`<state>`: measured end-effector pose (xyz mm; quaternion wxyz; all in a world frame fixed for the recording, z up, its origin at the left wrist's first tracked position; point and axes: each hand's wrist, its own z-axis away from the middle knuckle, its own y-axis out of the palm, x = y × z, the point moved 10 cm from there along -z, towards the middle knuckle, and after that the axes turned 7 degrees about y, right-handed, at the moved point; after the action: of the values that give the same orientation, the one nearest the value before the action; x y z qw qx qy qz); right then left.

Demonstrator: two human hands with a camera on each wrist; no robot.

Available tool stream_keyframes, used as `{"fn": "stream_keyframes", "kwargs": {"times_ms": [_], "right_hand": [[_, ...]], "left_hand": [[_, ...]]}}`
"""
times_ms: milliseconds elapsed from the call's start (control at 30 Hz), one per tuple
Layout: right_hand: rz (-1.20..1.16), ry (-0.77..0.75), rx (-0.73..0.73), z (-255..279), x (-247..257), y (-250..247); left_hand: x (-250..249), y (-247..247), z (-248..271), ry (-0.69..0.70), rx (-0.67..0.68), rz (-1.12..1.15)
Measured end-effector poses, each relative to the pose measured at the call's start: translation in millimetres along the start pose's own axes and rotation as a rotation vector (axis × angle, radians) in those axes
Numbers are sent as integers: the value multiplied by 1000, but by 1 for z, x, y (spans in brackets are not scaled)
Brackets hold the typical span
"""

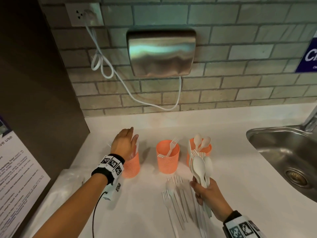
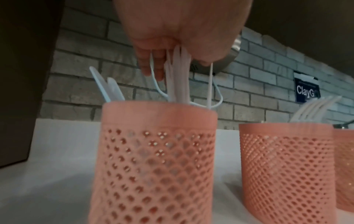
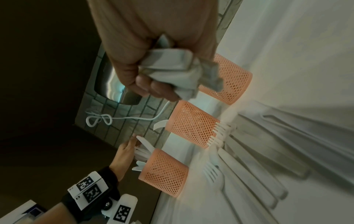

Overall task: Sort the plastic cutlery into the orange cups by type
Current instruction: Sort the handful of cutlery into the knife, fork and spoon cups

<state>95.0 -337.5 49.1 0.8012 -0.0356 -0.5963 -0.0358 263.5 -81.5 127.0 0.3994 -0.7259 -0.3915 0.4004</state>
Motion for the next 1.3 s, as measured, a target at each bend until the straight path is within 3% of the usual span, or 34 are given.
{"fn": "stream_keyframes", "kwargs": {"times_ms": [100,167,233,300,367,500,633,800,900,1033,1200,1300], "right_hand": [[-98,21,53,3,0,4],[-171,44,88,5,-1,8],[-233,68,122,8,-1,13],[-282,81,165,10,0,19],[-330,94,228,12,1,29],[-519,177,420,23,1,50],[-688,224,661,36,6,67],[-745,208,889,50,8,83],[-706,231,884,55,6,87],[-715,239,874,57,5,90],[-683,227,868,62,6,97],[-613,201,816,62,3,98]], "left_hand": [[8,-3,-3,-99,45,-34],[3,-20,-3,-117,-75,69],[-20,-46,4,-40,-241,190],[-51,-61,15,36,-305,388],[-80,-53,27,50,-229,620],[-131,-4,58,25,74,966],[-149,13,76,-79,115,1122],[-156,7,84,-73,74,1128],[-163,-8,88,38,-14,1036],[-178,-18,96,135,17,997],[-157,-11,102,-59,-37,999],[-159,-7,105,-75,18,1024]]}}
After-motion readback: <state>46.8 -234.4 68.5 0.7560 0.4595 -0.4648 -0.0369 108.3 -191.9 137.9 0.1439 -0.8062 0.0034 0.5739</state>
